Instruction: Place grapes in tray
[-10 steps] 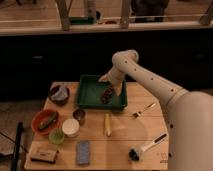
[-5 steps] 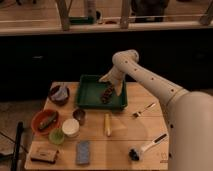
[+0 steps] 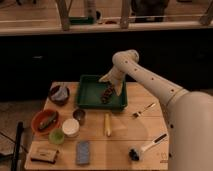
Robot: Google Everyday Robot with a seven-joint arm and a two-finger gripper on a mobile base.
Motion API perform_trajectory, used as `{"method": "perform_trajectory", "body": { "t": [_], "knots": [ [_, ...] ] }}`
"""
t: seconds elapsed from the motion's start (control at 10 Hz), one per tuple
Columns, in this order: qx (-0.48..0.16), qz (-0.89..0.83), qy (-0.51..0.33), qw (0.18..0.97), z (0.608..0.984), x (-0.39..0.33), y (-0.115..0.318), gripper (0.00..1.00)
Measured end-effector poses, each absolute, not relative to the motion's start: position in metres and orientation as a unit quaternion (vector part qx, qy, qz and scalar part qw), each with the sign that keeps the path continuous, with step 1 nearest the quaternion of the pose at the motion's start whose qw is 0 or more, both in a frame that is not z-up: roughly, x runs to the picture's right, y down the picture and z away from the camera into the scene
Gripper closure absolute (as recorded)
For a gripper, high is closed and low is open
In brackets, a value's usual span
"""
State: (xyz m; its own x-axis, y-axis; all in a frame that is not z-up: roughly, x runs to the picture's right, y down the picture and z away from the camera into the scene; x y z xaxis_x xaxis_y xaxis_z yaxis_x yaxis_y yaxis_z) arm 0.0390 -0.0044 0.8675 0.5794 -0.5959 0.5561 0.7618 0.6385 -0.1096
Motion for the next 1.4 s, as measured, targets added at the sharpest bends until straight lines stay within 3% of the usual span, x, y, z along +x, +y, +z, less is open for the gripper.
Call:
{"method": "perform_trajectory", "body": {
  "t": [1.4],
  "knots": [
    [-0.171, -0.389, -0.242, 0.872, 0.8676, 0.0394, -0.0044, 0.20]
  ]
}}
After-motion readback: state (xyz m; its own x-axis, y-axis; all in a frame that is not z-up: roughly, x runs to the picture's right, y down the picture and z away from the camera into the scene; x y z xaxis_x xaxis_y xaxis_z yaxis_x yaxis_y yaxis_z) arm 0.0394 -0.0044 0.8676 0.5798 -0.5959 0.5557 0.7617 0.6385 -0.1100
